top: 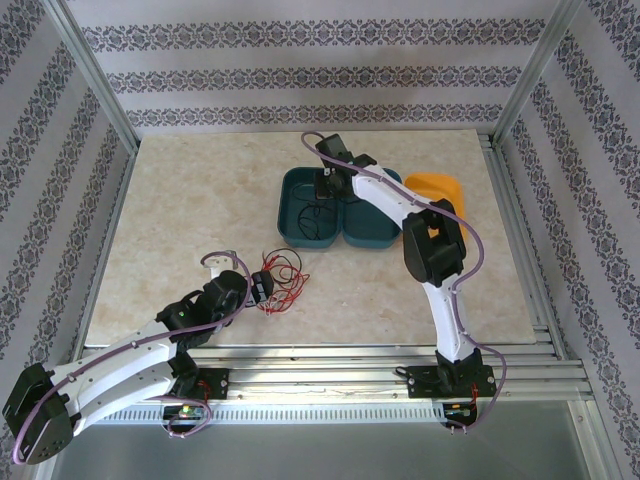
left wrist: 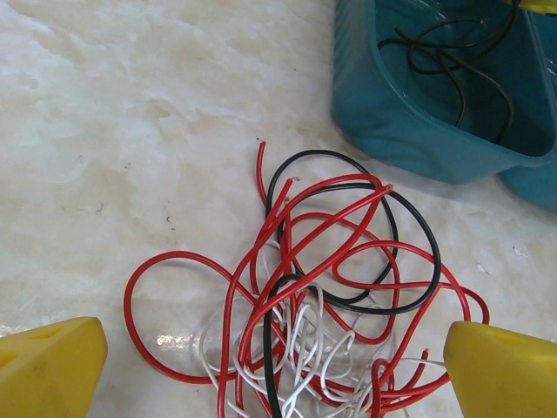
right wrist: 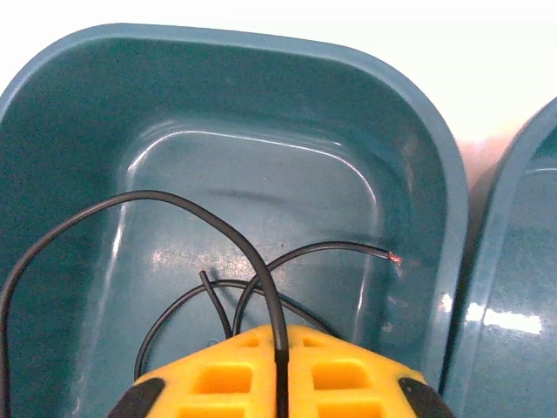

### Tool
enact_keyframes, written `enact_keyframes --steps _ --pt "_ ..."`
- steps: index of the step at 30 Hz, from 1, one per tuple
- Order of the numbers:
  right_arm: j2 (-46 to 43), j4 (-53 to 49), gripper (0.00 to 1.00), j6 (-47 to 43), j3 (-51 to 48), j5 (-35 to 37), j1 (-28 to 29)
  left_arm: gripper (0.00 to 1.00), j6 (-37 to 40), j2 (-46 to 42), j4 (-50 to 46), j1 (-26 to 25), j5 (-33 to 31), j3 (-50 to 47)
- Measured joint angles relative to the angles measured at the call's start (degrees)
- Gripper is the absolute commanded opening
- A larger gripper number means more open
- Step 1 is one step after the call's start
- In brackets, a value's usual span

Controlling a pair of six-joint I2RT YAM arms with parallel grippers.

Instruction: Untangle the cables

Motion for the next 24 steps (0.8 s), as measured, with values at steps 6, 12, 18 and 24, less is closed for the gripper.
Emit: enact_keyframes --steps 6,12,18,24 --pt "1.36 -2.01 0.15 -1.01 1.64 -0.07 0.11 0.99 -0.02 0.0 0.0 0.0 0.28 0.0" --pt "2.36 -3.96 0.09 -2.69 4.04 -0.22 0.11 0.99 -0.2 0.0 0.0 0.0 0.31 0.0" --pt "5.22 -5.57 0.14 -3.89 6.27 0.11 0.28 0.99 -0.44 0.0 0.0 0.0 0.31 0.0" --pt "6.16 -7.21 0.22 -5.57 6.51 0.61 1.14 0.99 -0.46 0.0 0.0 0.0 0.33 0.0"
